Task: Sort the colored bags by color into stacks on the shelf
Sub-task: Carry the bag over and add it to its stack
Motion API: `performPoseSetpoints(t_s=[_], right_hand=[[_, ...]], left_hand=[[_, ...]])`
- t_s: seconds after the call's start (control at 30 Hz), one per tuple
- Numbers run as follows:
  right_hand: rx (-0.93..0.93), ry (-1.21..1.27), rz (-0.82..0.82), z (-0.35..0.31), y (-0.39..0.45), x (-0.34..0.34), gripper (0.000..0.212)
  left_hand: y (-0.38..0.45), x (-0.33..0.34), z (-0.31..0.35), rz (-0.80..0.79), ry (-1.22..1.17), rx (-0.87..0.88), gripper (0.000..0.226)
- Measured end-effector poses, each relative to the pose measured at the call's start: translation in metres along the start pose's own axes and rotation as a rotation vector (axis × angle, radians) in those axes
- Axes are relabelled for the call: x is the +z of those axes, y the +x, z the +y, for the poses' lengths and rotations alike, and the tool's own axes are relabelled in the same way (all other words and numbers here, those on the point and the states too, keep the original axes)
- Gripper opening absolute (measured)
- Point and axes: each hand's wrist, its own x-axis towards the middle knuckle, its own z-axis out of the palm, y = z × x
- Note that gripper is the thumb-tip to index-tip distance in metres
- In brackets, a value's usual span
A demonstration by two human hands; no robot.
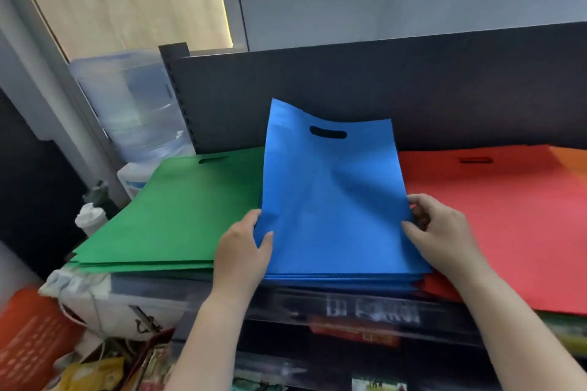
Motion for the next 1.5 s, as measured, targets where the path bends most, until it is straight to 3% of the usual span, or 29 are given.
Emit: performPoseSetpoints(t_s=[0.13, 0.27, 0.37, 0.67, 0.83, 1.03, 1.5], right_hand=[[0.037, -0.109, -0.035, 0.001, 0.003, 0.005, 0.043], [0.030, -0.165, -0.017, 0.001, 0.003, 0.005, 0.050], [-0.004, -0.167, -0.025, 0.001, 0.003, 0.005, 0.045], [-0.083, -0.210, 0.042, -0.011, -0.003, -0.006, 0.030], [-0.158, -0.386, 0.080, -0.017, -0.004, -0.069, 0.037], [-0.083, -0.728, 0.068, 0.022, -0.020, -0.166, 0.046], [0.423, -1.057, 0.136, 0.159, -0.164, -0.402, 0.049]], left_hand=[[0.001, 0.007, -0.008, -0.011, 0.063, 0.000, 0.042], [0.005, 0.009, -0.011, 0.054, 0.041, 0.010, 0.053], [0.009, 0.007, -0.012, 0.081, 0.108, 0.038, 0.061], [0.029, 0.008, 0.027, 0.017, 0.343, 0.286, 0.048], [0.037, 0.024, 0.088, -0.027, 0.508, 0.443, 0.048], [0.016, 0.080, 0.205, -0.056, 0.569, 0.677, 0.040], [-0.136, 0.233, 0.455, -0.207, 0.268, 1.090, 0.044]])
